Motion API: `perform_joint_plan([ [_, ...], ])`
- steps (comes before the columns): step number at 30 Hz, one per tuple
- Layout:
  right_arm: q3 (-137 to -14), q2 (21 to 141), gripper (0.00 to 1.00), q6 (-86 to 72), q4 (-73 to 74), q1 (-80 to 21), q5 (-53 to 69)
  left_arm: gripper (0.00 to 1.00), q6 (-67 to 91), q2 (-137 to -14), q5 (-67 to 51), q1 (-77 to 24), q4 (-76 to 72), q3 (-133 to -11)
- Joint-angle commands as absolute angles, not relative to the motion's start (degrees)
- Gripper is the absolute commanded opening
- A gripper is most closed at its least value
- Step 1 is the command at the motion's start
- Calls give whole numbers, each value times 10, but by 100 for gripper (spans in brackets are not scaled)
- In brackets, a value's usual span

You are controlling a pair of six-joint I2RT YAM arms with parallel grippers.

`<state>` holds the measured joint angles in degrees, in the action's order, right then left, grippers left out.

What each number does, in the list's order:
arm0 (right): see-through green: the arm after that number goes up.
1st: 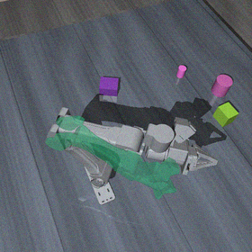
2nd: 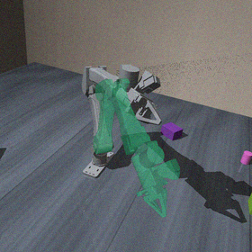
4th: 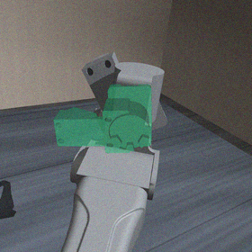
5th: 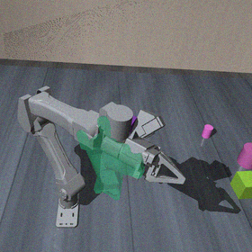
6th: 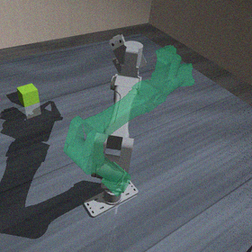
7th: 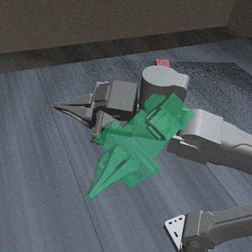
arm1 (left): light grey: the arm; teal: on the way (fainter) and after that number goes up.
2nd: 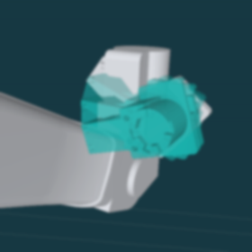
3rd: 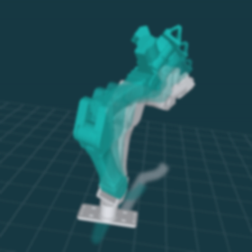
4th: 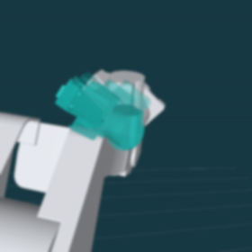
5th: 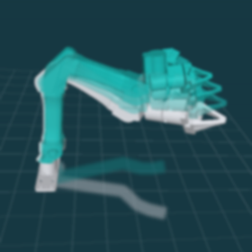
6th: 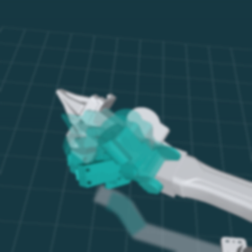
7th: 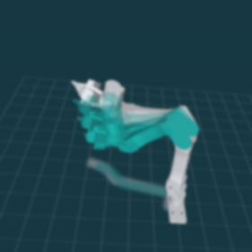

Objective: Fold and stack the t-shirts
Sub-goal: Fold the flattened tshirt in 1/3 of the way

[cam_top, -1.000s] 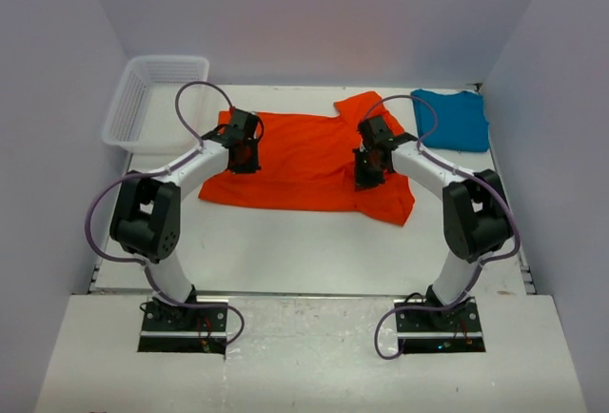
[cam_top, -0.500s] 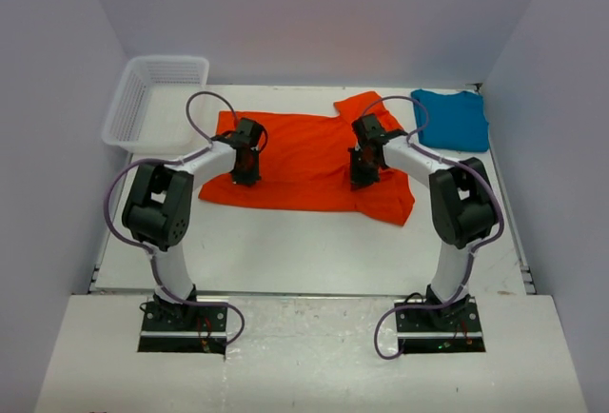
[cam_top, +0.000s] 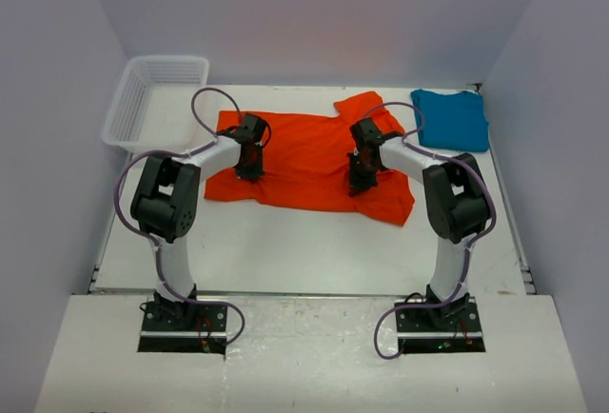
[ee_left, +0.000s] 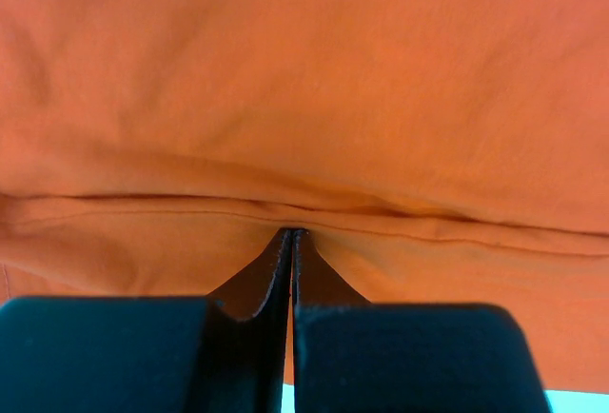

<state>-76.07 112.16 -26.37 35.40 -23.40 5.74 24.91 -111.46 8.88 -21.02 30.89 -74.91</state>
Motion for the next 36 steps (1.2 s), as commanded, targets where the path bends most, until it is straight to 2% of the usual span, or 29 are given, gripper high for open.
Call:
perform_joint_plan([
  [1, -758, 1128, 0, -269, 360, -234, 65, 0, 250, -1138, 69, -207, 294, -780],
  [8, -761, 1131, 0, -266, 368, -235, 53, 0, 254, -1139, 101, -209, 311, -783],
  [20, -779, 1071, 0, -262, 392, -234, 33, 0, 303, -970, 220, -212, 360, -683],
  [25, -778, 1047, 0, -266, 423, -234, -8, 0, 316, -944, 257, -212, 388, -680],
  [30, -758, 1032, 0, -272, 444, -211, -27, 0, 325, -940, 262, -211, 389, -662],
  [36, -754, 1032, 0, -257, 423, -205, -19, 0, 294, -955, 190, -192, 324, -642],
])
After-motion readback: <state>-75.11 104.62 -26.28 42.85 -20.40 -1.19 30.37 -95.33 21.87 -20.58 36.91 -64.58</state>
